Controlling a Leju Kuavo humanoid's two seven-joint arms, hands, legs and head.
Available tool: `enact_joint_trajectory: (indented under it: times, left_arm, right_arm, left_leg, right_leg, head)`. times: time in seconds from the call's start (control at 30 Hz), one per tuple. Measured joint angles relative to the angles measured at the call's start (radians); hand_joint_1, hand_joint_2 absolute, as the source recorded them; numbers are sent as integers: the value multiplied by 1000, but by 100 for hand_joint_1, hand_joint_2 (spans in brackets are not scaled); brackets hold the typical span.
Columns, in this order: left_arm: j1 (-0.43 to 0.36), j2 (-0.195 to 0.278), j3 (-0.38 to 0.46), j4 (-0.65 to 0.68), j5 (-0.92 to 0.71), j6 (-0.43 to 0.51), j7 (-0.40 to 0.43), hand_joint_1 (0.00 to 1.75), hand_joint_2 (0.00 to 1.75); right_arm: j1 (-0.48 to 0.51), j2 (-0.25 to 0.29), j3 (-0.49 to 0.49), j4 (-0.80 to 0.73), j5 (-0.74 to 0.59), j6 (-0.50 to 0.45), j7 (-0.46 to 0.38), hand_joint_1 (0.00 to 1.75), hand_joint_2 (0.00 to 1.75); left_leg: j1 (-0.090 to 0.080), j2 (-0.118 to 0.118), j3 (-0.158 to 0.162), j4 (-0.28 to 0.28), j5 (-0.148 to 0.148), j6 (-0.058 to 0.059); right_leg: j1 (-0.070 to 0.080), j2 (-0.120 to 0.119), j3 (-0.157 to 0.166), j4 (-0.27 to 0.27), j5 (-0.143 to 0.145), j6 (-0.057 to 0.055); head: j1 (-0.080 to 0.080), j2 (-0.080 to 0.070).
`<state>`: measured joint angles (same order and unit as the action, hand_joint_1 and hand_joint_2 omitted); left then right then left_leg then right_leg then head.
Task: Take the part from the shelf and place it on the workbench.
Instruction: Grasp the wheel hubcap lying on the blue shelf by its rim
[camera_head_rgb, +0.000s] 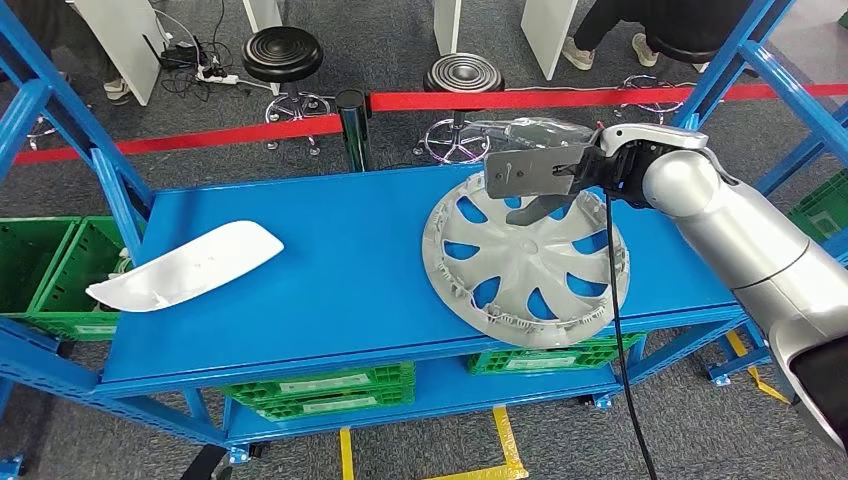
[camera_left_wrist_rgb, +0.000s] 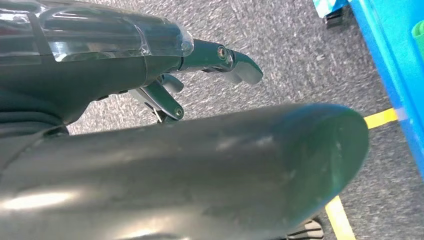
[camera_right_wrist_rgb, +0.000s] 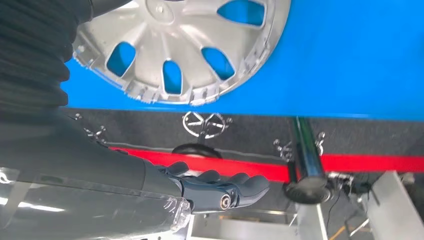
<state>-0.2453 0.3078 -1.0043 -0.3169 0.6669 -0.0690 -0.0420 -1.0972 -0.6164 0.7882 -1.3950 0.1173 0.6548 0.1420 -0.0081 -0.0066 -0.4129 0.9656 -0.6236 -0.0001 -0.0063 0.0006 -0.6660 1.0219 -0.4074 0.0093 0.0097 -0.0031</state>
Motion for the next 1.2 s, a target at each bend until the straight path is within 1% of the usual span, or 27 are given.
enact_joint_trajectory:
  times: [0.1, 0.2, 0.3, 0.47, 0.53, 0.7, 0.77, 0.93, 1.1, 1.2]
  left_arm:
    - [-19, -6, 9, -1, -17, 4, 26, 0, 0]
    - [-31, -14, 16, -2, -36, 4, 57, 0, 0]
    - [-32, -22, 23, -2, -46, 2, 60, 0, 0]
    - [-32, -35, 39, -2, -53, -1, 48, 0, 0]
    - [-32, -39, 43, -3, -56, -6, 35, 0, 0]
    - [-32, -47, 50, -4, -62, -27, -4, 0, 0]
    - [-32, -48, 51, -4, -63, -31, -11, 0, 0]
    - [-33, -55, 62, -6, -64, -29, -15, 0, 0]
    - [-29, -58, 66, -7, -64, -21, -16, 0, 0]
    - [-26, -56, 66, -7, -64, -21, -17, 0, 0]
  right_arm:
    - [3, 9, 7, -6, -28, 41, 36, 0, 175]
    - [30, 17, 23, -35, -100, 77, 129, 0, 175]
    - [66, 16, 45, -76, -186, 93, 223, 0, 175]
    - [106, -4, 85, -162, -263, 77, 367, 0, 175]
    - [106, -13, 104, -192, -280, 71, 368, 0, 175]
    - [63, -32, 137, -197, -277, 82, 265, 0, 175]
    - [51, -38, 147, -195, -270, 86, 244, 0, 175]
    - [27, -40, 169, -194, -282, 75, 255, 0, 175]
    - [19, -38, 193, -205, -304, 51, 304, 0, 175]
    - [12, -38, 205, -205, -286, 57, 264, 0, 175]
  left_leg:
    - [0, 0, 0, 0, 0, 0]
    - [0, 0, 1, 0, 0, 0]
    - [0, 0, 1, 0, 0, 0]
    - [0, -1, 1, 0, 0, 0]
    - [0, 0, 1, 0, 0, 0]
    - [-1, -1, 1, 0, 0, 0]
    - [-1, -1, 1, 0, 0, 0]
    - [-1, 1, 1, 0, 0, 0]
    - [-3, 2, 0, 3, 0, 0]
    - [-5, 4, -2, 6, 1, 2]
  right_leg:
    - [0, -1, 1, 0, 0, 0]
    - [0, 0, 1, 0, 0, 0]
    - [0, 0, 1, 0, 0, 0]
    - [0, 0, 1, -1, 0, 0]
    - [0, 0, 2, -1, 0, 0]
    - [0, -1, 3, -2, 0, 0]
    - [0, -1, 3, -2, 0, 0]
    - [-1, 0, 3, -2, 0, 0]
    - [-4, -1, 4, -5, 3, 3]
    - [-7, -1, 4, -7, 7, 9]
  head:
    - [0, 0]
    - [0, 0]
    - [1, 0]
    - [2, 0]
    - [2, 0]
    - [2, 0]
    - [2, 0]
    - [2, 0]
    - [1, 0]
    - [0, 0]
